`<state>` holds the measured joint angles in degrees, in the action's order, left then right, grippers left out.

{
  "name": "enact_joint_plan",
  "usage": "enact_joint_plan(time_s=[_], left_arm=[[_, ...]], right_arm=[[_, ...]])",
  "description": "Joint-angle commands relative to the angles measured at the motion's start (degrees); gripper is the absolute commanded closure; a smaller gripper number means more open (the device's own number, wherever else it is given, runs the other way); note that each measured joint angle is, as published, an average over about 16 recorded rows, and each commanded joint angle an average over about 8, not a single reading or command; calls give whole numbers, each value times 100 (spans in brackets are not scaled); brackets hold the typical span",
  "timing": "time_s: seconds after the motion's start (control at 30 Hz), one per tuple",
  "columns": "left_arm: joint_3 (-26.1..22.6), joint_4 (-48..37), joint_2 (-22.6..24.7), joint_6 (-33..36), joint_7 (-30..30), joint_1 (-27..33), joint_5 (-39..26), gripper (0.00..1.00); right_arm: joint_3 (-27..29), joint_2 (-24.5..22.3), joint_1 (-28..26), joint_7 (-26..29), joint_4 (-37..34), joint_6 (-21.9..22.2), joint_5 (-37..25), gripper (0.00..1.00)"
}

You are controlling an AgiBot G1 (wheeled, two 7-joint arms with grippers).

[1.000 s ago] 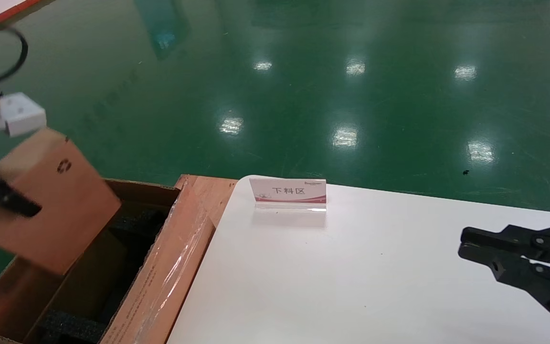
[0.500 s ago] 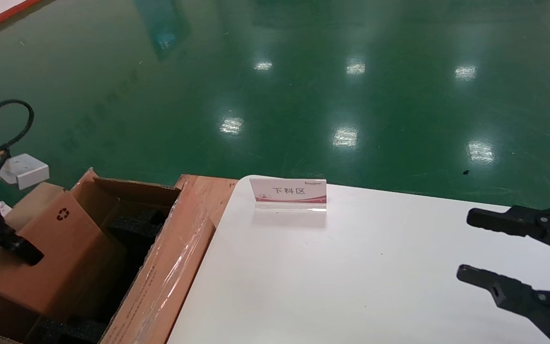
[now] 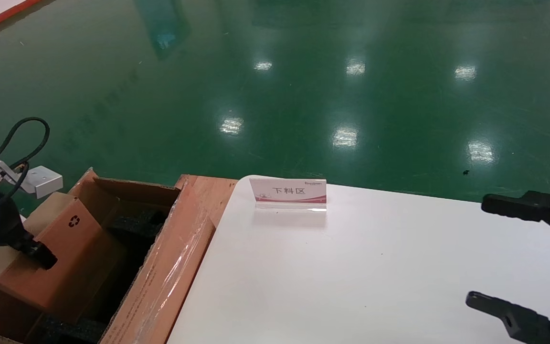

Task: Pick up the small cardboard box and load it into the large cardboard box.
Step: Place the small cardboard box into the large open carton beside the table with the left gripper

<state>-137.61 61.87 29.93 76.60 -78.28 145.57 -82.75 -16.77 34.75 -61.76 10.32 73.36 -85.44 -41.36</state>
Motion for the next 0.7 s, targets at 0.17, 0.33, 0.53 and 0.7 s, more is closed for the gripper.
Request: enact_joint_plan(time_s=[0.17,0.33,0.53,0.7], left_arm=[[-43,-197,72,-154,-13,-202,-65,100],[-84,-252,153,-338,-156,-377,-174,100],[-112,-294,242,-550,-315,-589,-247,100],[-117,-350,290,-653,-362,-698,-263,100]], right_arm=[[-2,-1,0,-1,0,1,1,0],[-4,-2,-1,-2,0,2,3,0],[-6,-2,-1,-3,0,2,4,0],[-7,-3,-2,-4,0,3,5,0]])
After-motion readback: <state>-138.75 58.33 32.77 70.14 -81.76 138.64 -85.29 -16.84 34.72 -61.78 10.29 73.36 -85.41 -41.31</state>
